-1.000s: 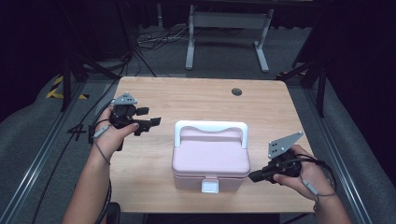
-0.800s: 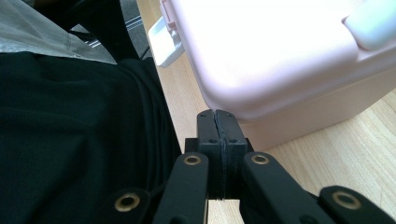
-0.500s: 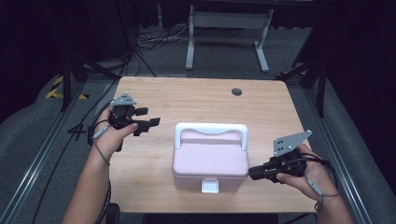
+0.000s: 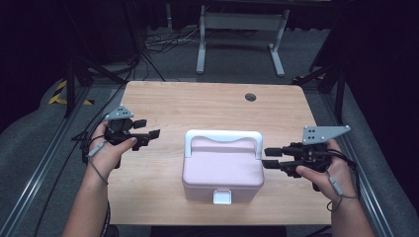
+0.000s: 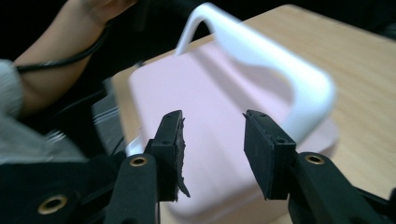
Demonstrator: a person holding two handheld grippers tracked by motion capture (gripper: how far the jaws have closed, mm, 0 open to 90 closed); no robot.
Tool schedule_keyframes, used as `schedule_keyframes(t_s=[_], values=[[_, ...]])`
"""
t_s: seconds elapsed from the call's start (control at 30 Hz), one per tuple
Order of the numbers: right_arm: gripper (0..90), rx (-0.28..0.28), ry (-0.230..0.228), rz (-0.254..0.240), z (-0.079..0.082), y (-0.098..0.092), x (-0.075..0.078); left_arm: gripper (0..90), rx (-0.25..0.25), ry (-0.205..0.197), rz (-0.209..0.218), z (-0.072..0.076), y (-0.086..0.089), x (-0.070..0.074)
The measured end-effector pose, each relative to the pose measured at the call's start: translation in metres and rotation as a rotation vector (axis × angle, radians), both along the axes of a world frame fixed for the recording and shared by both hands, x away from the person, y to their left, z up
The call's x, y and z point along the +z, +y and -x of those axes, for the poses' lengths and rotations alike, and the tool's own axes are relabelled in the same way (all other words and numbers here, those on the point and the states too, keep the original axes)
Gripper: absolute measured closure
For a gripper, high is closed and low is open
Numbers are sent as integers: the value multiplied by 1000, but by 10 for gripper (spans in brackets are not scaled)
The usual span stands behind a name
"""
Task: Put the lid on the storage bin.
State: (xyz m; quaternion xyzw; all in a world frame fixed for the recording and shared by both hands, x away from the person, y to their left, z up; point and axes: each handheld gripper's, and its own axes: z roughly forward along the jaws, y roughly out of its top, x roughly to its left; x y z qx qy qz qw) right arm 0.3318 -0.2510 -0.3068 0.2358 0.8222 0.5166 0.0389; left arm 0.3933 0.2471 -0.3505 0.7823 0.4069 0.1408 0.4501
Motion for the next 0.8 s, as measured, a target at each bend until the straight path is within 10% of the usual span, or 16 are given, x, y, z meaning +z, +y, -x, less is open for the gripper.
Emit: schedule_keyframes(t_s=[0.37,0.8], values=[[520,-311,-24,-11,-25,-31,-5,318,35,15,-34,3,8,-6],[416,-453,47,72,-55,-68,-39,315,40,31,-58,-8,8,-13]])
